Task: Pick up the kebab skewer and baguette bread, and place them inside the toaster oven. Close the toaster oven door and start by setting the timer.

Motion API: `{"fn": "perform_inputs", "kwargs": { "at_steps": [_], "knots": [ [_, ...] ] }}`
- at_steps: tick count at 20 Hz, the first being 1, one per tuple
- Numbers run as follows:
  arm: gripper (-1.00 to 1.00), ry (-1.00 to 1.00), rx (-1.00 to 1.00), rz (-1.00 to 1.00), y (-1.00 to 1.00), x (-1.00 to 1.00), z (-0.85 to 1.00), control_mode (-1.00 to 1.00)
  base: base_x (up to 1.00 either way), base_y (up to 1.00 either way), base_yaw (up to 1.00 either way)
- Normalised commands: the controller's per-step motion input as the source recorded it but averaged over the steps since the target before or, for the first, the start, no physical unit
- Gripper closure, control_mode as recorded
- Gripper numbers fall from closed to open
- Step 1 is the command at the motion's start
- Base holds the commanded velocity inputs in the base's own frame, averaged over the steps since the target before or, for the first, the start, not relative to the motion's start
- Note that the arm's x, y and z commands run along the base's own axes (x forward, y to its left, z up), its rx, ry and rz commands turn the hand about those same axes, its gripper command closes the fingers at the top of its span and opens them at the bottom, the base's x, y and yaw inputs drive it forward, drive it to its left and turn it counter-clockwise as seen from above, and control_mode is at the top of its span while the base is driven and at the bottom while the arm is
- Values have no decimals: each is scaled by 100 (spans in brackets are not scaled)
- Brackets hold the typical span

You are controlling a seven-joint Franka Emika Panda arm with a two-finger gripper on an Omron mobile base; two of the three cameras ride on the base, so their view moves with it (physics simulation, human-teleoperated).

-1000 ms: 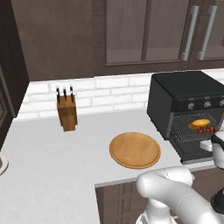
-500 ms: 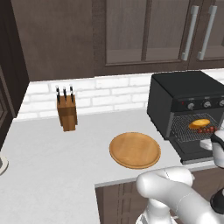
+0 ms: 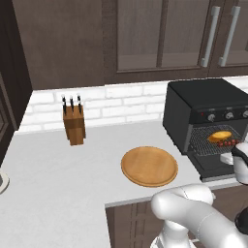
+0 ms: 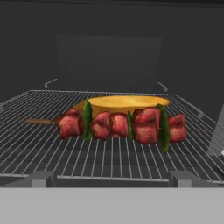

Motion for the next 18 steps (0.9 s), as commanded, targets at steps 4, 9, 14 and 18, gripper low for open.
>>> {"fn": "perform_inputs", "kwargs": {
  "at_steps": [4, 9, 14, 18],
  "knots": [
    [-100, 0, 0, 0, 0, 17, 0, -100, 0, 0, 0],
    [-100, 0, 0, 0, 0, 16, 0, -100, 0, 0, 0],
    [-100, 0, 0, 0, 0, 17, 0, -100, 0, 0, 0],
    [-100, 0, 0, 0, 0, 19, 0, -100, 0, 0, 0]
  ]
}}
